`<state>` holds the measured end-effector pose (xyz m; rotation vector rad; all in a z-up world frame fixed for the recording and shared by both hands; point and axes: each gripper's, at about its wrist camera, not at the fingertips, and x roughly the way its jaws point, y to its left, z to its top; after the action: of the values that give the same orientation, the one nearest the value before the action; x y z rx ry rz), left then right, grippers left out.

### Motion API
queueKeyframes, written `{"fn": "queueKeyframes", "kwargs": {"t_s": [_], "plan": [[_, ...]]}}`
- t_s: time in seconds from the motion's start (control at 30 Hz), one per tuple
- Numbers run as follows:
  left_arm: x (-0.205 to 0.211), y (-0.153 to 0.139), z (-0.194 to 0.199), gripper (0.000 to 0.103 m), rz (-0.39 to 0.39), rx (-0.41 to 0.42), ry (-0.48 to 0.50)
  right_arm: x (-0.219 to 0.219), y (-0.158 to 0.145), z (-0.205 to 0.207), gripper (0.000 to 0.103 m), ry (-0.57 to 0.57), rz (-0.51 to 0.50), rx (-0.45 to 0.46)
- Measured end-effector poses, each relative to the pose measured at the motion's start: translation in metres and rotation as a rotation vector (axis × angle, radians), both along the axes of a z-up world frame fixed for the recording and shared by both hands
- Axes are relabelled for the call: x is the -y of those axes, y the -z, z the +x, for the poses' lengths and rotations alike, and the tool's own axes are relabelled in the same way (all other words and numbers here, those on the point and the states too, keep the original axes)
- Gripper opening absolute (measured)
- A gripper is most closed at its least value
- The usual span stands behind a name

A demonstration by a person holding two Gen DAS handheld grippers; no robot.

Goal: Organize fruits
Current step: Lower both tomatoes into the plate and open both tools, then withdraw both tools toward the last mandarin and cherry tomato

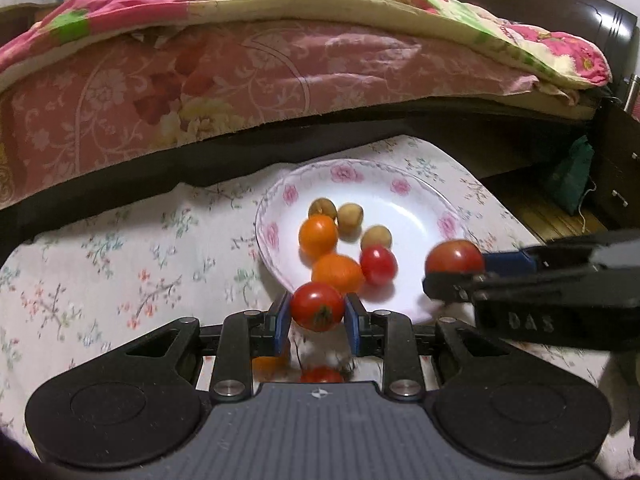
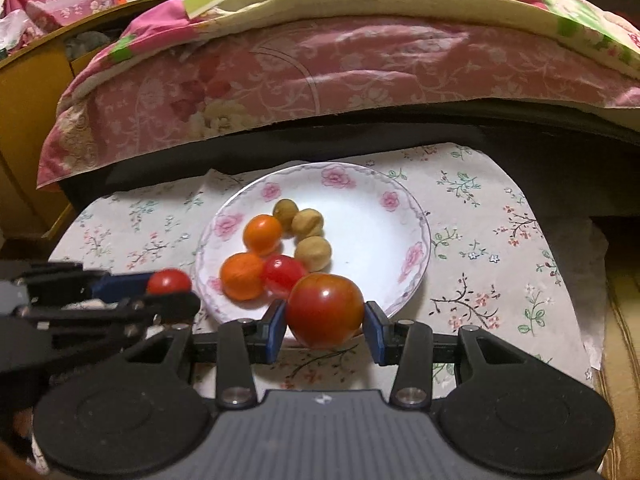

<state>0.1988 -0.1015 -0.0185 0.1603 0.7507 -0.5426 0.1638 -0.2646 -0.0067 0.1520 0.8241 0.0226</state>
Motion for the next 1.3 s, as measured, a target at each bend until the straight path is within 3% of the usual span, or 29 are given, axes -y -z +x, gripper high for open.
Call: {"fn": "queueKeyframes", "kwargs": {"t_s": [0.17, 0.37, 0.57, 0.87, 1.03, 1.3], "plan": [[0.015, 0.003, 0.015, 0.037, 0.021, 0.014, 0.002, -0.002, 0.002, 0.005, 0.048, -0.008, -0.014, 0.005], [0.022, 0.000, 0.020, 0.050, 0.034, 0.025, -0.003, 0.000, -0.001, 0.005, 0.050, 0.007, -0.029, 0.033], [0.011, -0.009, 0.019, 0.063, 0.021, 0.018, -0.042, 0.001, -0.009, 0.001, 0.061, 0.014, -0.017, 0.074], [-0.006, -0.026, -0.007, 0.070, 0.082, 0.059, -0.037, -0.011, -0.018, -0.008, 0.062, -0.006, -0.020, 0.092], [-0.020, -0.025, -0.022, 0.071, 0.134, 0.048, -0.058, -0.029, -0.023, -0.017, 0.062, -0.049, -0.021, 0.081], [-0.048, -0.024, -0.046, 0.077, 0.142, 0.019, -0.107, -0.053, -0.024, -0.038, 0.062, -0.088, -0.018, 0.052]]}}
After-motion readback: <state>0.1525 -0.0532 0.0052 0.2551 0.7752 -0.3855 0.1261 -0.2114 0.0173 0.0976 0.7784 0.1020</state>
